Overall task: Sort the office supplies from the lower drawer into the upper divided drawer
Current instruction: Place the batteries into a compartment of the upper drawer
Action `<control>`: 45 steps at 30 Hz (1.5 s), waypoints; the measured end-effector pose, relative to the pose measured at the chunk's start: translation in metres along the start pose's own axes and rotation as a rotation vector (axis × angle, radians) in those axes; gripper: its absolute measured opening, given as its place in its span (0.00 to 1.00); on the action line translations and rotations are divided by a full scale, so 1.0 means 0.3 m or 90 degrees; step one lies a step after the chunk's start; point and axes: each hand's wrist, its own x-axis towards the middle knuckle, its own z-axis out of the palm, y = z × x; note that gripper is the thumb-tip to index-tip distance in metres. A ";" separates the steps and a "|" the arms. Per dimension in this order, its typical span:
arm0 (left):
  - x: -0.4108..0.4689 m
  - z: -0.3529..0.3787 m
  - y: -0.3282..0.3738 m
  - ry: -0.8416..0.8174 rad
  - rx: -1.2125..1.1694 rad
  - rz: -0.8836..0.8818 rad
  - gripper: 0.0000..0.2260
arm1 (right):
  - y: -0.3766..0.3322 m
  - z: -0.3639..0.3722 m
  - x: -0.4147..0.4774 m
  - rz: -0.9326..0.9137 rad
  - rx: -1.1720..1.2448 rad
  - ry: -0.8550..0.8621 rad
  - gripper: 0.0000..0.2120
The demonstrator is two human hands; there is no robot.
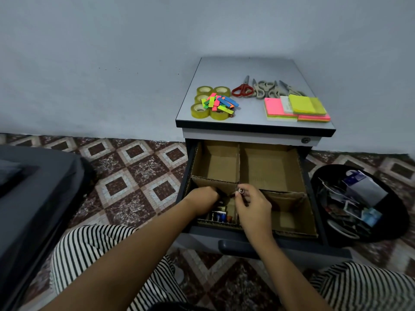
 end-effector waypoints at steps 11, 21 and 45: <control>-0.007 0.005 -0.010 0.029 -0.037 0.016 0.11 | -0.004 0.000 -0.004 0.003 0.012 0.001 0.11; -0.027 -0.015 0.001 0.017 -0.059 0.000 0.09 | -0.004 -0.001 -0.003 0.007 0.012 -0.003 0.12; -0.126 -0.041 -0.078 0.357 -0.715 -0.399 0.20 | -0.037 0.008 0.002 -0.017 -0.012 -0.043 0.12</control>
